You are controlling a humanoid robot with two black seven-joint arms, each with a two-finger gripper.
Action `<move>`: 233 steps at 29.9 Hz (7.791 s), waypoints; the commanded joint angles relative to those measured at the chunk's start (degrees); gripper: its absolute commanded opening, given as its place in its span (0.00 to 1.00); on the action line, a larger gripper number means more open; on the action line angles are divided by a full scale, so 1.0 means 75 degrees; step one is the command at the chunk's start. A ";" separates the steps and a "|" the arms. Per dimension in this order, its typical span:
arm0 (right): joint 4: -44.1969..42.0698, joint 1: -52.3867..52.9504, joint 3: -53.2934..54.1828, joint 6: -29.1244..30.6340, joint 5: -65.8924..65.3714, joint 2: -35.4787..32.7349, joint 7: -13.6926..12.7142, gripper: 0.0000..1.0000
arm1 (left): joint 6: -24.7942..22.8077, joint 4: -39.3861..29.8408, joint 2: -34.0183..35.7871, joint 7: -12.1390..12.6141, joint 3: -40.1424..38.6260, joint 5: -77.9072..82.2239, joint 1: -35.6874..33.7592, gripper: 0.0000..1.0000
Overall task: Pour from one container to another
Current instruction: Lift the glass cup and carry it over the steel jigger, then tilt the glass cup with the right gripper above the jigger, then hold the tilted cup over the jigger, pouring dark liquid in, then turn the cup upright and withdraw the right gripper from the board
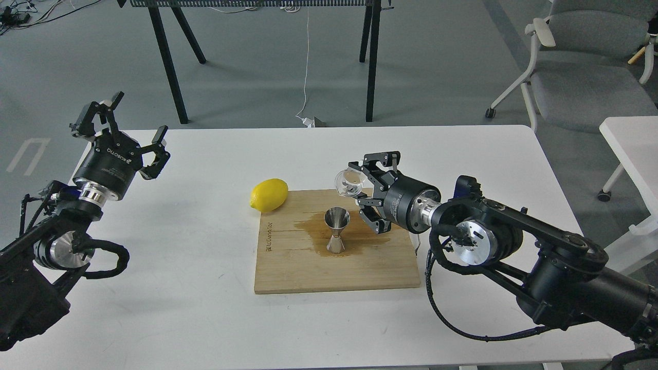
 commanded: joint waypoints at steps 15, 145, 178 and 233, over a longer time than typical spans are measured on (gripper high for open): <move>0.0012 0.0534 -0.0747 -0.0002 -0.0620 -0.0029 -0.0099 0.45 | 0.0000 0.0096 -0.0003 0.0000 0.0000 0.0001 -0.0022 0.98; -0.0070 0.2080 -0.3418 0.0022 -0.3935 -0.0122 0.0053 0.45 | 0.0000 0.0307 -0.0109 0.0000 -0.0012 0.0001 0.0013 0.98; -0.0105 0.2362 -0.3970 -0.0013 -0.4733 -0.0122 0.0182 0.44 | 0.0000 0.0307 -0.0121 0.0000 -0.0012 0.0001 0.0013 0.98; -0.0034 -0.3543 0.6001 0.0607 0.1278 0.0088 0.0182 0.44 | 0.0000 0.0307 -0.0132 0.0000 0.0000 -0.0011 0.0048 0.98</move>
